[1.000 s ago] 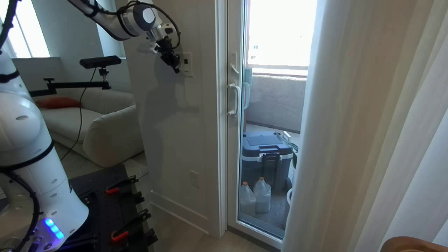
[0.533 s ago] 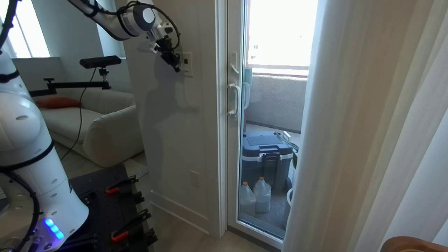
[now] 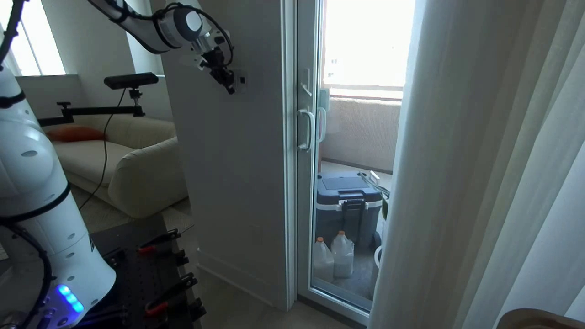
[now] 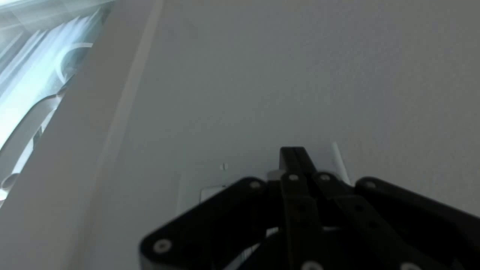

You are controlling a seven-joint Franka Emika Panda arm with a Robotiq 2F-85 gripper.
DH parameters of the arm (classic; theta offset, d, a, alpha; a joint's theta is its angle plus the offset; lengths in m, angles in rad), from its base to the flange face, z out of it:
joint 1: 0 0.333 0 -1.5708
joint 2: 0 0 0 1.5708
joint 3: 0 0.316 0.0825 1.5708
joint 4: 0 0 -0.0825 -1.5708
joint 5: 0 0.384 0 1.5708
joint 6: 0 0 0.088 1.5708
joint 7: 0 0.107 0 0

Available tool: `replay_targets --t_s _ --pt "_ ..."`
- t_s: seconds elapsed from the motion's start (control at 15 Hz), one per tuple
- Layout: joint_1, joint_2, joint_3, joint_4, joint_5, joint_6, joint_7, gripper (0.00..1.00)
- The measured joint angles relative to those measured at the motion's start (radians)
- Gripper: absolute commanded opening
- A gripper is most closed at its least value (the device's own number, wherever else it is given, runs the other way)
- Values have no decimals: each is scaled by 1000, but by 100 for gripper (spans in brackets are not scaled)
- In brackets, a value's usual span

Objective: Pull the blinds to the right, switch off the light, then pull the blinds to the left

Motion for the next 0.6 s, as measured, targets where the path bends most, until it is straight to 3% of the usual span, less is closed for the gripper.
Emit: replay_targets --t_s 0.53,0.6 --pt "13 7 3 3 -10 -6 32 0" --pt "13 7 3 12 -34 -44 36 26"
